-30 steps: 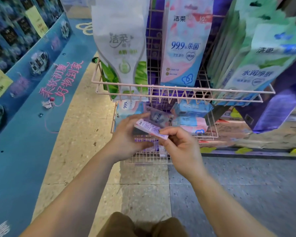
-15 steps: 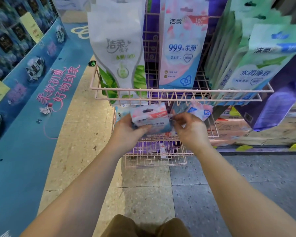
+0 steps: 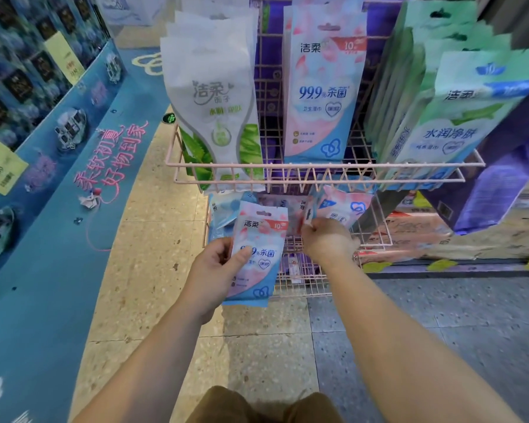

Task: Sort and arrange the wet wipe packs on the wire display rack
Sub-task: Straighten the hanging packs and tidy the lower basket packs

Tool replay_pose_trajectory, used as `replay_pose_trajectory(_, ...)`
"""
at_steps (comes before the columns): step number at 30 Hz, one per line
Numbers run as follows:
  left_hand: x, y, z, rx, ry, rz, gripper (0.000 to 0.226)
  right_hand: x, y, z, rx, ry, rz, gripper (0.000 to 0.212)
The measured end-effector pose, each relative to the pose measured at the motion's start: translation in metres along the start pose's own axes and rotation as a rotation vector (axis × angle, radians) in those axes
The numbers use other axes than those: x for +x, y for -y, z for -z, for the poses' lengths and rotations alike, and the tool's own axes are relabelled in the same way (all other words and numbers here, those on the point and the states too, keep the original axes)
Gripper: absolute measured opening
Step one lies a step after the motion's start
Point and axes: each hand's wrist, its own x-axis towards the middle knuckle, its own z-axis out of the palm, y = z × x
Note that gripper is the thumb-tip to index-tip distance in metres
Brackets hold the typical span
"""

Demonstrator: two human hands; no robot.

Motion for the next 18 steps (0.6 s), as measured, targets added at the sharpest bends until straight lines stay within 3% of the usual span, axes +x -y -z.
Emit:
replay_pose_trajectory(4,-0.004,-0.008,0.007,-0.068,-0.01,0.09,0.018,-0.029,-0.011,0.013,0.551,-0.119,0.257,0.019)
replay_pose_trajectory(7,-0.008,-0.022,0.006,-0.081,0.025,0.131,0.019,-0.041,-0.025,0.035,0.756,-0.116,0.209,0.016)
replay_pose_trajectory(12,-0.017,-0.044,-0.002,-0.11,0.149,0.208,0.019,-0.058,-0.05,0.078,1.289,0.051,0.025,0.016)
replay_pose_trajectory(18,-0.029,-0.054,-0.015,-0.115,0.321,0.289,0.052,-0.072,-0.065,0.096,1.087,0.365,-0.03,0.018)
